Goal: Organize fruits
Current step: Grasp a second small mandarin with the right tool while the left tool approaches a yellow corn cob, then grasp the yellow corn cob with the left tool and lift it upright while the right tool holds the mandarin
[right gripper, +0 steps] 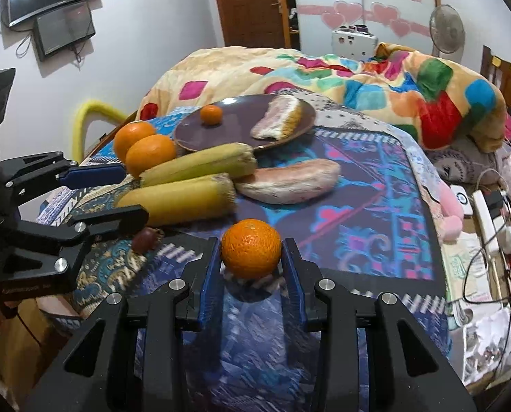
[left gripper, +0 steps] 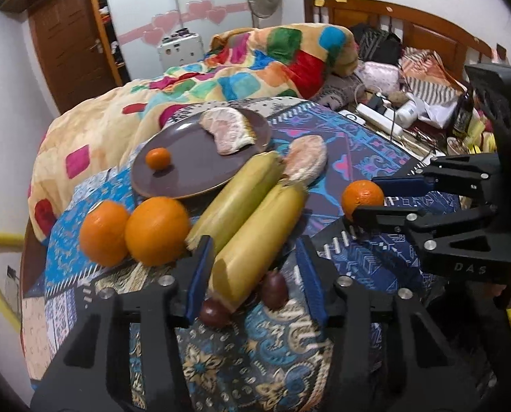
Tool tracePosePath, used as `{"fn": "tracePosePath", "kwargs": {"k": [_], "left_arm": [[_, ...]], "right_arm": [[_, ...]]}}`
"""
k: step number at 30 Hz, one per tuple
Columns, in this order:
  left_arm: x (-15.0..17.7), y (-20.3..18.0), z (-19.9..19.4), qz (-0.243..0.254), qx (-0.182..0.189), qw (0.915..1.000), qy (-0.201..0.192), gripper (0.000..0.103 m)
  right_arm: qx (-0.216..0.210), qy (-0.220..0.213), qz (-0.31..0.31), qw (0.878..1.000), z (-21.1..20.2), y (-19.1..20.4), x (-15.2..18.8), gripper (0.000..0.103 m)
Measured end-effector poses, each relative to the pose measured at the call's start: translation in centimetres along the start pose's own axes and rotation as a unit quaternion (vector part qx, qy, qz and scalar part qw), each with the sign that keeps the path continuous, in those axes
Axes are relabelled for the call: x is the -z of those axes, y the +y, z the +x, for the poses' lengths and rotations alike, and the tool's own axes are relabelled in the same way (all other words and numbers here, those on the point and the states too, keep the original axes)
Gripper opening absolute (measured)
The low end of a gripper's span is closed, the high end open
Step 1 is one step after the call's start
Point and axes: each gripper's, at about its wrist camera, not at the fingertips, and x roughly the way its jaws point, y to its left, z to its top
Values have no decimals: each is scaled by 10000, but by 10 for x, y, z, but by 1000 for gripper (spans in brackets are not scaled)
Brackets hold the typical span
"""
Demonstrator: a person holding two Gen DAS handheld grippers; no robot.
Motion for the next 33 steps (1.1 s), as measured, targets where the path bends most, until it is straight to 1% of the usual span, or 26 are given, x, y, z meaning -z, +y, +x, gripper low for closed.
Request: {"fn": "tracePosePath", "kwargs": {"k": [2,4,6,14,19,26,31,33], "left_arm": [[-3,-5,4,130,73,9999,80,46],[-6,-9,12,243,74,9994,253,45],[-9,-11,16,341,-16,9989,308,45],[-18,-11,33,446,-63,9973,581,45],[-22,-20,37,690,-57,9954,655,45],[-31,-37,49,1120,-114,9907,762,46],[-34,-42,54,1221,-108,9891,817,46],[-33,-41,50,1230,-26,9892,799,45]], "right_arm": [[-30,10,68,10000,-2,-6,2,33],[-55,24,109,9999,-4,-11,5,33],[-54,18,108,9999,-6,-13,7,33],[-181,-21,79,9998,-8,-17,10,33],[-230,-3,85,9997,-7,-22,13,33],[-304,-35,149,9994,-5,-26,15,33],[-316,-38,157,9994,-7,-27,17,33],[-322,-34,161,9993,-9,-27,18,33]]}}
